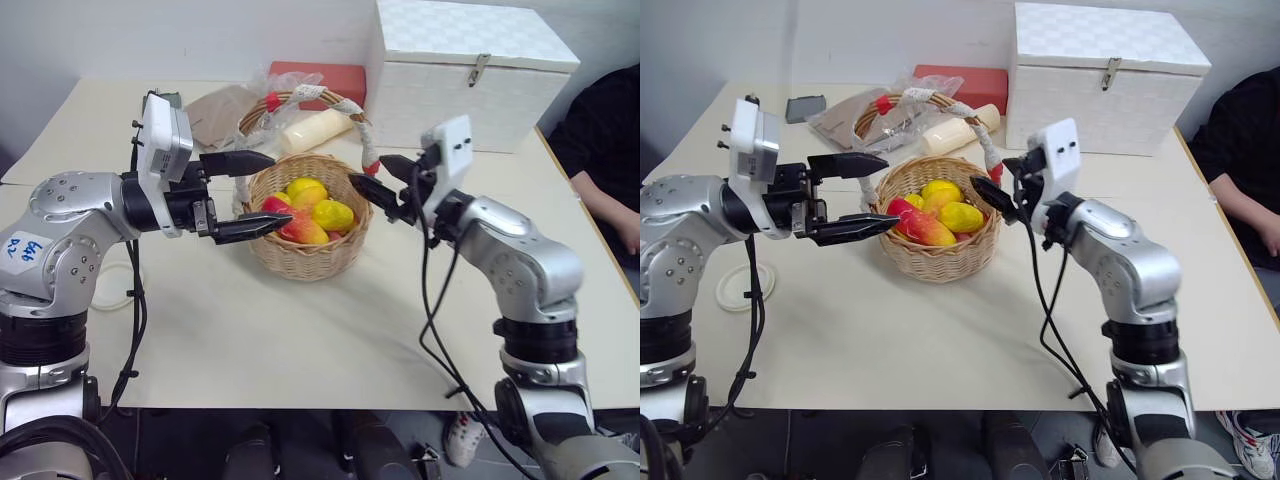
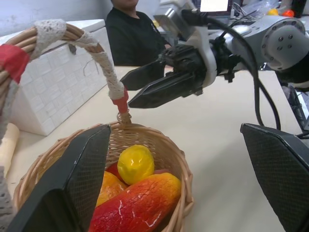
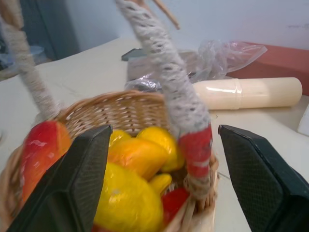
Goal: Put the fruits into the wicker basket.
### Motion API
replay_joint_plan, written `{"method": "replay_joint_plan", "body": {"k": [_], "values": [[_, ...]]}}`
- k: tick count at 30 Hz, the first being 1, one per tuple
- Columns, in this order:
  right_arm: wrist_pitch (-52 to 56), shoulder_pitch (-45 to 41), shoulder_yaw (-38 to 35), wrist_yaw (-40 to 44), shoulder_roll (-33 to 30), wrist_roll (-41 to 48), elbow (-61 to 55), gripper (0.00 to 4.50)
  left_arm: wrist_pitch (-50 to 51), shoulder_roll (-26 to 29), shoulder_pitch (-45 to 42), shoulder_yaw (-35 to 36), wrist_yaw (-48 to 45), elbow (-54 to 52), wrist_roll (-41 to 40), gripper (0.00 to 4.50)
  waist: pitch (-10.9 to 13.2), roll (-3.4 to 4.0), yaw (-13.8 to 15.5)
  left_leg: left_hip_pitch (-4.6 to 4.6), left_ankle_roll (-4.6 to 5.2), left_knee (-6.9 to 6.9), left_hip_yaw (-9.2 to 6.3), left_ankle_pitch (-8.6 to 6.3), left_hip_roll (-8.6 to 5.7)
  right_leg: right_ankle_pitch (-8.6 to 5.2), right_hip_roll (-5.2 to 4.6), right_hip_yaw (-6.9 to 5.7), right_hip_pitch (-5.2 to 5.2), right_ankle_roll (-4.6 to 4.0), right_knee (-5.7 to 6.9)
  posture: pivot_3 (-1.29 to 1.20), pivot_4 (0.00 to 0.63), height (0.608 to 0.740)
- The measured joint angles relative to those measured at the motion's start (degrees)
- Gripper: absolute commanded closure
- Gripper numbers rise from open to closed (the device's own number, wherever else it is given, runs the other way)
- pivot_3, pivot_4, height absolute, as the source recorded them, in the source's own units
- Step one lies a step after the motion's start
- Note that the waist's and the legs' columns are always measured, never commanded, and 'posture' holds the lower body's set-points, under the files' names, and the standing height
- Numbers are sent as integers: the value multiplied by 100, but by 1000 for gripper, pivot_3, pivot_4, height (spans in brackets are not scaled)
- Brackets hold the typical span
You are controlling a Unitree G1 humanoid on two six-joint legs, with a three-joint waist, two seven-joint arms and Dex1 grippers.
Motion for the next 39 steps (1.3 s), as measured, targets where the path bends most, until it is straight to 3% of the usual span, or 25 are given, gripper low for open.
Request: {"method": "replay_joint_plan", "body": {"k": [2,5,13,22,26,30,35,39], "values": [[-252,-111,18,-15,84,-209,460,874,-7,-4,-23,-13,-13,9,18,0,0,0,8,-4,2,0,4,-1,-1,0,-6,-1,-2,0,-6,0,150,740],[-650,-253,18,5,179,-439,992,1506,-7,-4,-24,-10,-8,6,26,0,0,0,17,-4,3,1,8,-2,-2,0,-10,-1,-2,1,-5,0,150,740],[-1695,-207,208,370,198,-1016,1267,4165,-7,-22,5,19,83,-47,23,0,0,0,30,-2,1,4,6,-1,-1,0,-6,-2,-2,0,4,0,150,740],[-1593,323,-331,588,-138,-579,99,4196,47,-461,-5,-20,298,-60,4,0,0,0,91,-4,1,9,3,-1,-2,0,-11,-7,0,1,6,0,150,740],[-905,1092,-1283,564,-1201,-188,-1003,4196,60,-637,-64,-283,218,-52,3,0,0,1,231,-5,4,5,-3,-3,-6,0,-19,-15,8,1,-8,0,150,740],[-478,2162,-2508,538,-1915,-19,-1325,4196,58,-734,-235,-339,132,168,3,0,0,1,269,2,8,8,-2,-4,-10,0,-18,-14,19,2,-13,0,150,740],[-386,2994,-3205,23,-1793,-192,-1464,4196,37,-847,-417,-405,-44,440,6,0,-2,5,158,29,-2,1,7,1,-5,2,12,24,19,4,6,0,150,740],[-564,3393,-3363,-197,-1251,-77,-1715,2924,-14,-918,-477,-421,-186,519,6,0,-4,7,83,36,-7,-3,5,4,-3,2,16,28,22,4,13,0,150,740]]}}
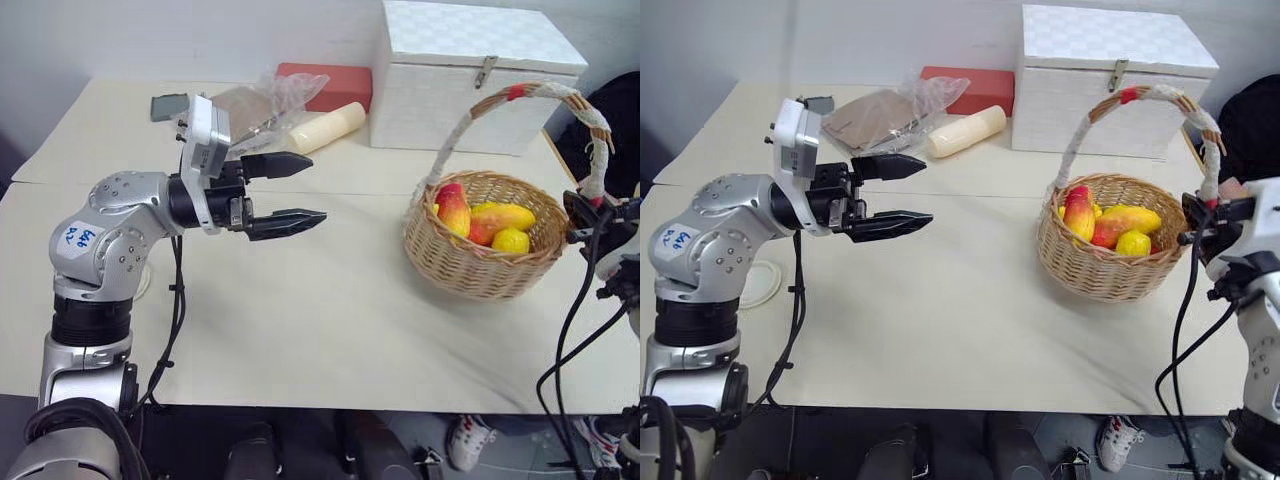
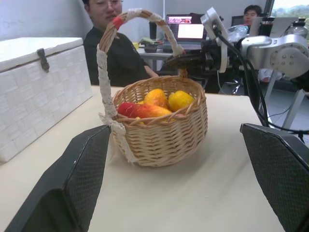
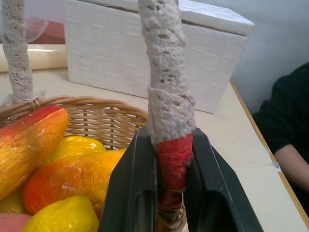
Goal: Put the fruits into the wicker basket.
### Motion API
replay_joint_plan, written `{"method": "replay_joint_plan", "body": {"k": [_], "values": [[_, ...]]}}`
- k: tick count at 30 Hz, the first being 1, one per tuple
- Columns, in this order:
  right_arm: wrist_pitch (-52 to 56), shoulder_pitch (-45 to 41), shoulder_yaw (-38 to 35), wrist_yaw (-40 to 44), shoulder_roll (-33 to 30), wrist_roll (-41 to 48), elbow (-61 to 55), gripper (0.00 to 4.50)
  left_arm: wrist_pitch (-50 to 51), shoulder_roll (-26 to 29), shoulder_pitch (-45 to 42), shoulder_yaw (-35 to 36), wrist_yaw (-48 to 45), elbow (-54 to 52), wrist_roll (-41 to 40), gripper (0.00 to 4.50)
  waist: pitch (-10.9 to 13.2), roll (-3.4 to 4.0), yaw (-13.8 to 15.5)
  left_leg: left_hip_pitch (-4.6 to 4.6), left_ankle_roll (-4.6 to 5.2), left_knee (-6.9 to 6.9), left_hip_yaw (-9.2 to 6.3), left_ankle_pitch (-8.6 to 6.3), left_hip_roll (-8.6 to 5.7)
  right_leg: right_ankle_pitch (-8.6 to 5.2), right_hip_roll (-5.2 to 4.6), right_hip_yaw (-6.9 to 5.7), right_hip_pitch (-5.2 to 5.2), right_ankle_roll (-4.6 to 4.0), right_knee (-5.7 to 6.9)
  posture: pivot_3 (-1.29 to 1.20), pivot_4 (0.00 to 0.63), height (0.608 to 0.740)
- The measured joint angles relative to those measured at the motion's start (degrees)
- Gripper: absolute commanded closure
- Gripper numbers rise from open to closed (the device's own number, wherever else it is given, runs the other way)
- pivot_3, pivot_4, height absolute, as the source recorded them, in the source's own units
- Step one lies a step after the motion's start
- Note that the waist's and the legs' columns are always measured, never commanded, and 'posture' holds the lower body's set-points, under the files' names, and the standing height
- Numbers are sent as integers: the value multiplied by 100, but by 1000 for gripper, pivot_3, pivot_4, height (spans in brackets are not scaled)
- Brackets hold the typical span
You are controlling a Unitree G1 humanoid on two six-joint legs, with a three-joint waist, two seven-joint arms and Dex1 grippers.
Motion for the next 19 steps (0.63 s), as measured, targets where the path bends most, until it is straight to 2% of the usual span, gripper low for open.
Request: {"method": "replay_joint_plan", "body": {"k": [4,6,8,11,13,14,16,19], "values": [[-19,522,-181,105,104,311,-255,1533,-23,-58,-86,-30,-160,151,-3,0,-1,3,17,-1,1,2,0,0,-3,0,-3,-1,1,1,0,0,150,740],[177,1133,-484,525,-271,631,-491,782,-29,-87,-176,-48,-275,222,-6,0,-2,7,56,0,4,1,-3,-2,-6,-3,-3,-2,6,4,-7,0,150,740],[417,1890,-927,1213,-911,909,-633,91,-49,-64,-210,-52,-382,381,9,0,-6,15,121,5,9,2,0,-6,-8,-4,-3,1,15,8,-16,0,150,740],[832,2571,-2096,2180,-1736,1268,-339,36,-54,22,-226,-100,-619,581,33,0,-5,13,153,21,21,5,7,-13,-13,1,-1,8,33,18,-27,0,150,740],[1182,2943,-3082,2833,-2260,1522,127,36,-55,65,-225,-154,-832,602,50,0,-1,4,140,68,42,-5,5,-32,-11,0,2,9,85,19,-52,0,150,740],[1270,3111,-3371,3087,-2402,1579,252,36,-56,78,-230,-176,-900,607,53,0,-1,4,137,82,59,-7,0,-48,-10,-1,5,6,102,17,-59,0,150,740],[1567,3765,-4158,4105,-2798,1779,788,36,-62,147,-244,-204,-1107,658,59,0,-1,4,145,88,65,-8,-6,-59,-10,-3,7,-2,114,17,-68,0,150,740],[1877,4014,-4820,4830,-3060,1900,1316,36,-63,212,-277,-203,-1263,867,73,0,-2,-3,107,87,69,-2,-7,-66,-3,-2,2,0,119,19,-72,0,150,740]]}}
